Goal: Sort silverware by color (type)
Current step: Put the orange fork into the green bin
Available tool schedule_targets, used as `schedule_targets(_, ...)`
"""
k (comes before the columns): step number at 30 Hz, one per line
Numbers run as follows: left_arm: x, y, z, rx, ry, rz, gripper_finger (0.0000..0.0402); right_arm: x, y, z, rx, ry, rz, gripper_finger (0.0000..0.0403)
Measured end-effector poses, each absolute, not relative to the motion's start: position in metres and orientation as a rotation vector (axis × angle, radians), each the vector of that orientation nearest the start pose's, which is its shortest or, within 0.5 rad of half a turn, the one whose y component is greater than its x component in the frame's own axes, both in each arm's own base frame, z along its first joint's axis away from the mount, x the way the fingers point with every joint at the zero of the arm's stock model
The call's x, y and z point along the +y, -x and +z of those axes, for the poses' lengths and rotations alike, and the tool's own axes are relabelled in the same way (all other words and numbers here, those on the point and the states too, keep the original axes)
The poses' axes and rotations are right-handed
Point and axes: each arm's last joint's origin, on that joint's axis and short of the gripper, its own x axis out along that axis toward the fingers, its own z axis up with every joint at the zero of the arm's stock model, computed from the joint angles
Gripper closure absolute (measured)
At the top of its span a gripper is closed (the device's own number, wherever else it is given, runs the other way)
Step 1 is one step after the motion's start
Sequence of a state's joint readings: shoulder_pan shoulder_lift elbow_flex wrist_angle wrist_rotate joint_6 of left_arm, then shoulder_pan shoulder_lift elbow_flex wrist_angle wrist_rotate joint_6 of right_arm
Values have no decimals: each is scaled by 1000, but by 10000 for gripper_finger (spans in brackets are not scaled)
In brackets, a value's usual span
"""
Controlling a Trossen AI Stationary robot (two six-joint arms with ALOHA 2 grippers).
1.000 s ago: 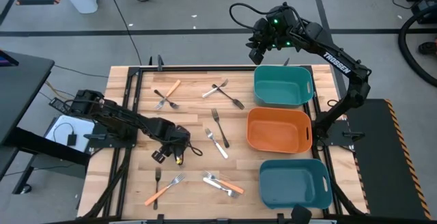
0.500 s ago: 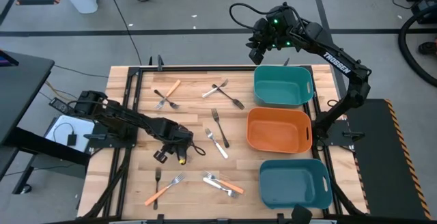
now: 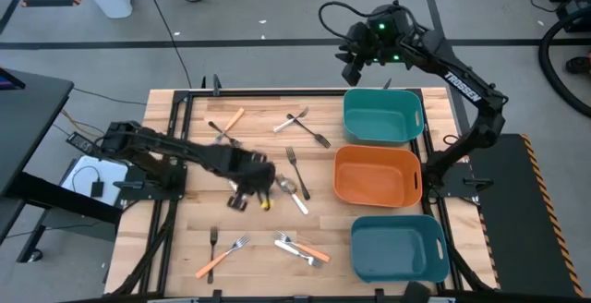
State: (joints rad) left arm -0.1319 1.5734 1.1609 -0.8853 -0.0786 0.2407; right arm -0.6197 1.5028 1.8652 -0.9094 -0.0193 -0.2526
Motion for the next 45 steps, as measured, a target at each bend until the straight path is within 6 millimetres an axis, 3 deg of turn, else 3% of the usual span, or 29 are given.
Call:
schedule_targets(9,36,-324,278,976,-105,379,360,-140,-207,486,478,54,-392,284)
schedule_targets(18,77,-352,325,386,13,517,360,-121,-192,486,493,-173,-270,284)
schedule_targets(25,88,-356,349,126,37,543,359,-111,-223,470,505,-286,-232,284)
schedule_targets(37,90,-356,351,118,-5,547,357,-98,-286,445,497,-113,-400,284)
schedule_targets(45,90,-356,351,124,-18,544,356,-99,-298,443,456,-102,-513,286)
